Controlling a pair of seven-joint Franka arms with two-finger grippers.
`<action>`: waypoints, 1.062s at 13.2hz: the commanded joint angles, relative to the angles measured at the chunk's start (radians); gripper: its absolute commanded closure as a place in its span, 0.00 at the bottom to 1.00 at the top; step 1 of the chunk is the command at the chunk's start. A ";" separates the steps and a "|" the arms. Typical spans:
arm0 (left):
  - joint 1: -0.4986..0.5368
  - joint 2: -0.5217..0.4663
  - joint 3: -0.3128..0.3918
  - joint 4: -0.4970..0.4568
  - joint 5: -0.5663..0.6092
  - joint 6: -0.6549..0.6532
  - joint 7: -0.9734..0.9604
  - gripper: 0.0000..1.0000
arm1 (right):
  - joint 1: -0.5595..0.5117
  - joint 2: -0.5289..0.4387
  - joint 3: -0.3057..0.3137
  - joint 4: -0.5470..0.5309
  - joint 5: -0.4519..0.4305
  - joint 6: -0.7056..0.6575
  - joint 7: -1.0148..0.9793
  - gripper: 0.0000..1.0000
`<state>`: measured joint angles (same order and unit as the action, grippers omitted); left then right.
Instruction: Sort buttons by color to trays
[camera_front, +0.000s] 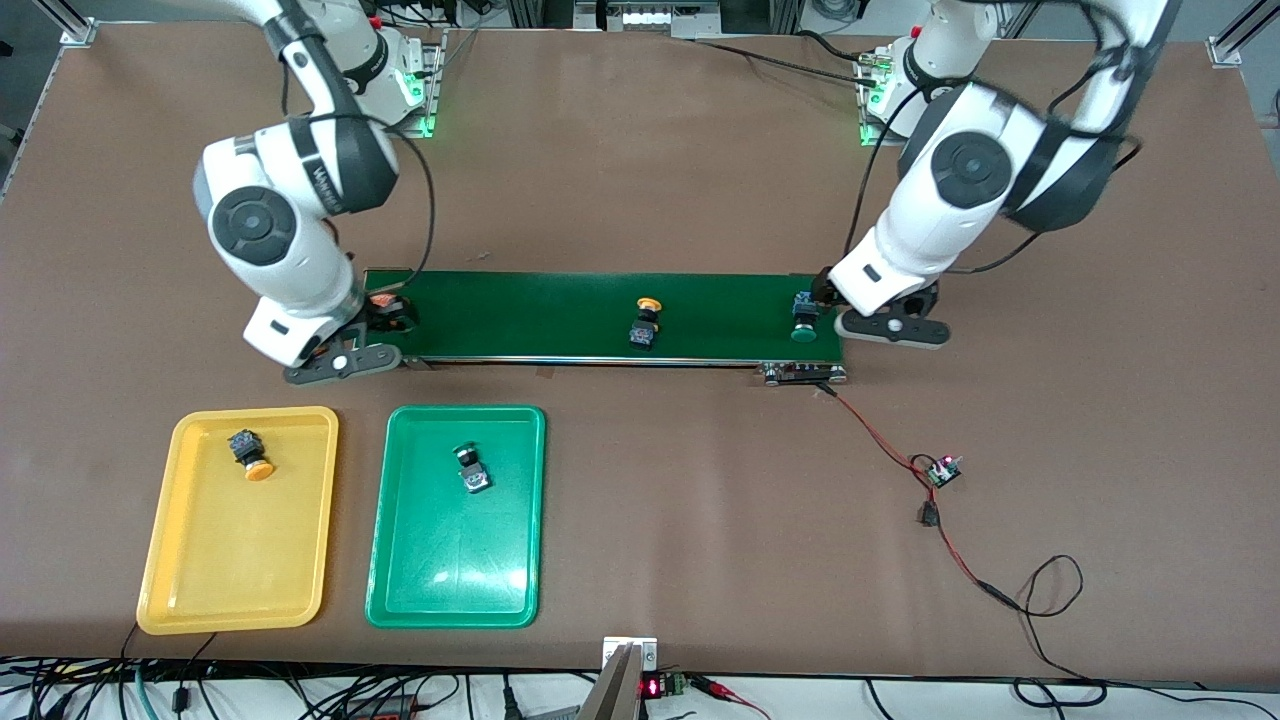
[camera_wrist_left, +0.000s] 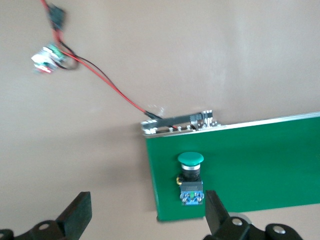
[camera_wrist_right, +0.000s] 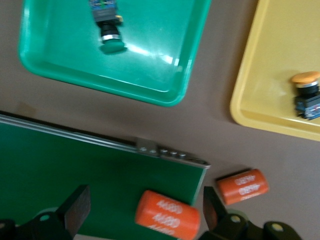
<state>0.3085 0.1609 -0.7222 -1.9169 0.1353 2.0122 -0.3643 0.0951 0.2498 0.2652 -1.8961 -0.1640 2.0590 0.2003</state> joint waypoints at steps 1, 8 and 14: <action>-0.011 0.011 0.073 0.156 -0.010 -0.113 0.031 0.00 | 0.047 -0.006 -0.009 0.023 0.090 -0.037 0.077 0.00; -0.109 0.000 0.340 0.317 -0.023 -0.208 0.034 0.00 | 0.155 0.019 -0.009 0.074 0.158 -0.043 0.419 0.00; -0.316 0.002 0.737 0.387 -0.267 -0.256 0.235 0.00 | 0.262 0.089 -0.011 0.112 0.207 0.010 0.594 0.00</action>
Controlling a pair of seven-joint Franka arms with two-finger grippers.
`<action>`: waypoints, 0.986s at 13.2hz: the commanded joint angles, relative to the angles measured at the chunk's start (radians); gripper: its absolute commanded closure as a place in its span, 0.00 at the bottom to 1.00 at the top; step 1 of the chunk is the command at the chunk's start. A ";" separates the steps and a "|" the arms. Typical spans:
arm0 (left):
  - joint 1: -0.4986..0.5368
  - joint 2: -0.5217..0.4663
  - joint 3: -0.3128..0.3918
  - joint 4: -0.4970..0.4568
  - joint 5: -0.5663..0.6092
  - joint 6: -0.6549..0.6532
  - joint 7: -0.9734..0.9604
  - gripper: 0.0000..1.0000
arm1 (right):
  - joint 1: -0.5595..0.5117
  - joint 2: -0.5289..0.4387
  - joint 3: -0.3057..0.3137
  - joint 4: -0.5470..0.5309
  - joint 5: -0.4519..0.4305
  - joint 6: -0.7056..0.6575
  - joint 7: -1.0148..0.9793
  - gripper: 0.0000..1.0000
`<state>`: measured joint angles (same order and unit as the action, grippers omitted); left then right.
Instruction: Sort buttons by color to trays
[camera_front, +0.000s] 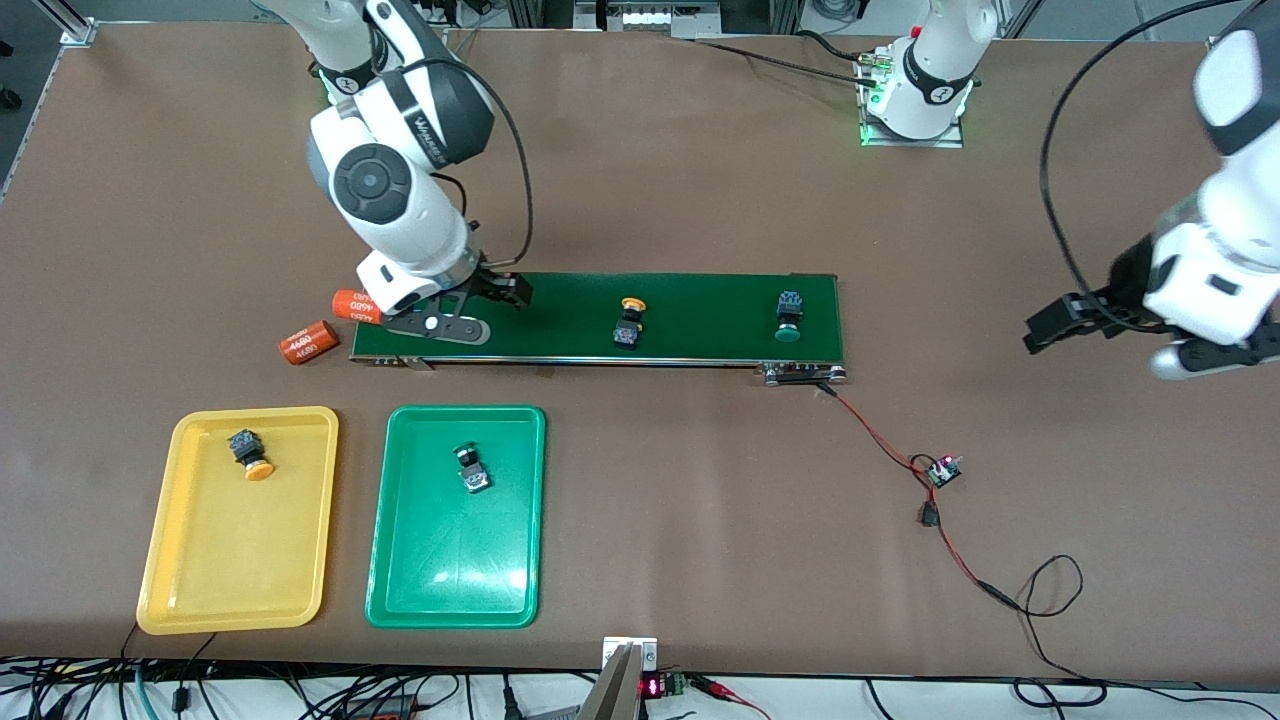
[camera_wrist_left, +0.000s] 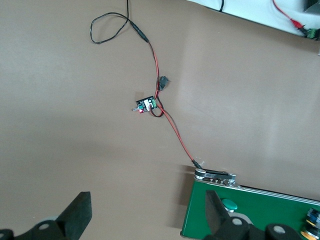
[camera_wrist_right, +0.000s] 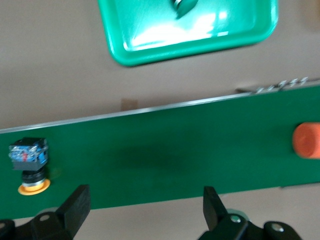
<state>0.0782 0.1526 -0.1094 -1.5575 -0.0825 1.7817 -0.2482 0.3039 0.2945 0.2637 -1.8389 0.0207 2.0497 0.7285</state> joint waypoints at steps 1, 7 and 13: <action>-0.119 0.010 0.178 0.028 -0.049 -0.027 0.185 0.00 | 0.075 0.058 -0.009 0.059 0.022 0.045 0.092 0.00; -0.112 -0.001 0.182 0.025 -0.037 -0.126 0.198 0.00 | 0.116 0.132 -0.009 0.073 0.018 0.145 0.140 0.00; -0.106 -0.083 0.180 0.016 0.030 -0.186 0.195 0.00 | 0.165 0.202 -0.027 0.127 -0.053 0.153 0.137 0.00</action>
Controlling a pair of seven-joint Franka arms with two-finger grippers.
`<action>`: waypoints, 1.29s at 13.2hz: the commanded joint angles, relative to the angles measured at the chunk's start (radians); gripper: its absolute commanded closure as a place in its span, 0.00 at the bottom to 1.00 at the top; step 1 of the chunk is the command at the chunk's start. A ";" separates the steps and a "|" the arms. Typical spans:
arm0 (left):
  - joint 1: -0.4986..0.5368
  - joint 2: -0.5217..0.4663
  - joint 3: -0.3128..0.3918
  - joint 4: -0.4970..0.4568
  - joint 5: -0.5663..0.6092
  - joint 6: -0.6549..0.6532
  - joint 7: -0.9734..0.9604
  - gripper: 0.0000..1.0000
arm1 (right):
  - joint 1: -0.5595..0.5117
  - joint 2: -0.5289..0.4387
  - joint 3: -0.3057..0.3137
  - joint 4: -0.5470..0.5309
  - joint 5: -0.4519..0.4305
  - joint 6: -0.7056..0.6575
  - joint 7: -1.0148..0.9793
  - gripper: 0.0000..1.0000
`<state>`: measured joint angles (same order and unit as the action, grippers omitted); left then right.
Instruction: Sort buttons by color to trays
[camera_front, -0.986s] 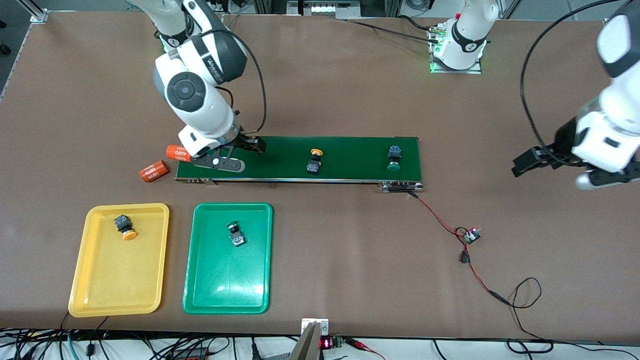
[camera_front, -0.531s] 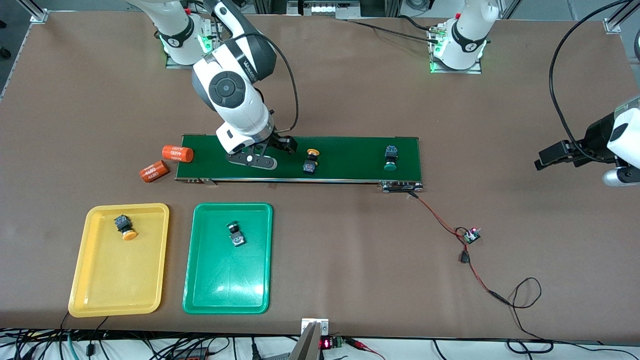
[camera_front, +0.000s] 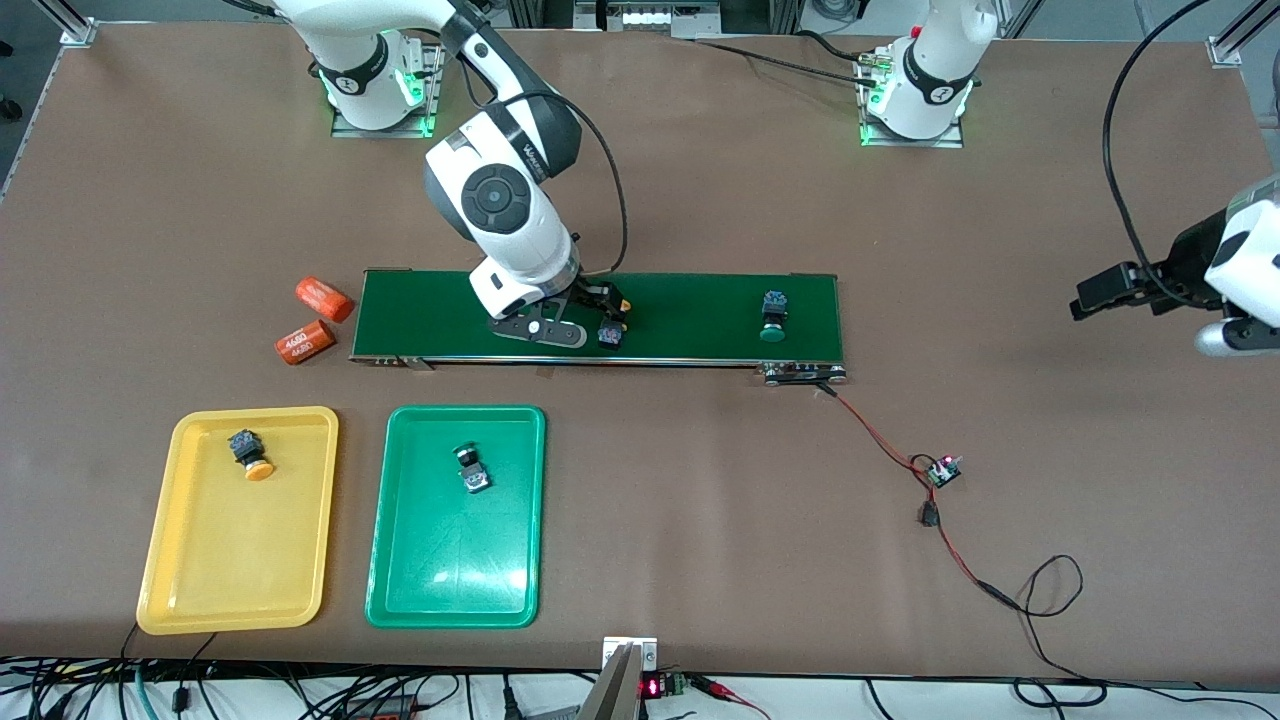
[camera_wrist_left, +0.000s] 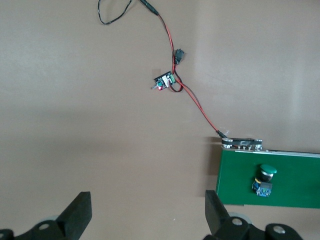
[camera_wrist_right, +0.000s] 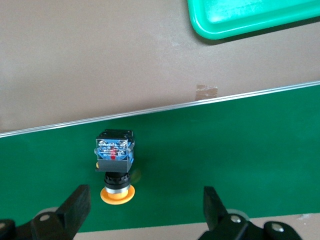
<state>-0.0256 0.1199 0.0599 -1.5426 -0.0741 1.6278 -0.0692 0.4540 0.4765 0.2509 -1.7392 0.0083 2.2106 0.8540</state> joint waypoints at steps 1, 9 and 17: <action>0.000 -0.055 0.014 0.004 0.022 -0.031 0.017 0.00 | 0.015 0.022 -0.015 0.026 -0.063 -0.009 0.010 0.00; -0.002 -0.046 0.009 0.048 0.068 -0.026 0.051 0.00 | 0.015 0.022 -0.021 0.035 -0.105 -0.020 0.002 0.00; 0.001 -0.051 0.017 0.055 0.033 -0.071 0.042 0.00 | 0.014 0.059 -0.021 0.037 -0.128 -0.008 0.014 0.00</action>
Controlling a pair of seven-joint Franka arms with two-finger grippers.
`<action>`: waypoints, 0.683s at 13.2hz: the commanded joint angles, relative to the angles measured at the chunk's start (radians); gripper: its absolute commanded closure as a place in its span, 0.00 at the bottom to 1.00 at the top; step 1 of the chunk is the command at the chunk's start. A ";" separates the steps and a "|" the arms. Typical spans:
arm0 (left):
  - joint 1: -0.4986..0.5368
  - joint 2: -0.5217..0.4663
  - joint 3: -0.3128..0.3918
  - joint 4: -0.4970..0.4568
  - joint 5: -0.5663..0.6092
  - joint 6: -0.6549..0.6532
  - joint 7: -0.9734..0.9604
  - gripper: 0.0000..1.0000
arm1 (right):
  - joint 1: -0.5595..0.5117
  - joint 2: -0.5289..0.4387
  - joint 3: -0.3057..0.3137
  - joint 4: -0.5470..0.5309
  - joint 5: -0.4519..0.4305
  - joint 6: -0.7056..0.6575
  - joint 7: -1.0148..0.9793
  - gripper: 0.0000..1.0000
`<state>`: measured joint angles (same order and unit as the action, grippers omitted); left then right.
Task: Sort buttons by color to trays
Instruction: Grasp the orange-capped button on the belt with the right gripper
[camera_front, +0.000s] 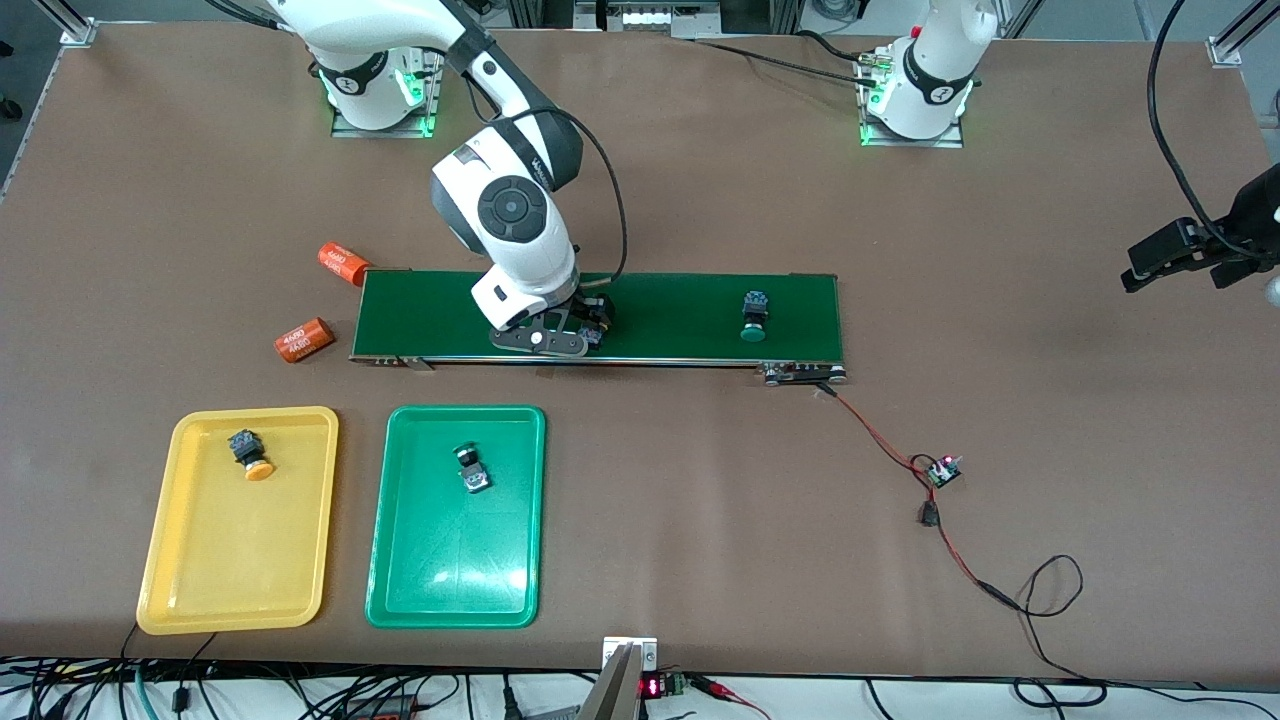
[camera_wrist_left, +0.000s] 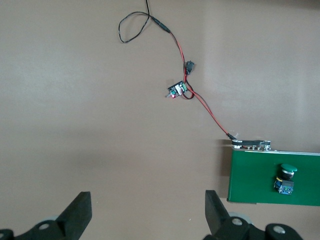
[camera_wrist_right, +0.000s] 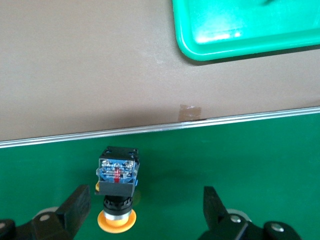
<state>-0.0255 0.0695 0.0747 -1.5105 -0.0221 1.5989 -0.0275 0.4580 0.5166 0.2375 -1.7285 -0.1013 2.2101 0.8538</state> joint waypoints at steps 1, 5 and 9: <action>0.001 -0.002 0.002 0.023 -0.019 -0.053 0.001 0.00 | 0.010 0.032 -0.009 0.027 -0.024 -0.006 0.016 0.00; 0.148 -0.028 -0.143 0.007 -0.022 -0.025 0.001 0.00 | 0.011 0.045 -0.009 0.032 -0.035 -0.001 0.028 0.00; 0.147 -0.037 -0.153 -0.023 -0.029 0.010 0.000 0.00 | 0.011 0.049 -0.007 0.033 -0.035 0.003 0.027 0.00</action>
<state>0.0996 0.0504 -0.0593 -1.5097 -0.0390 1.5888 -0.0275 0.4593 0.5478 0.2339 -1.7216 -0.1202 2.2140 0.8590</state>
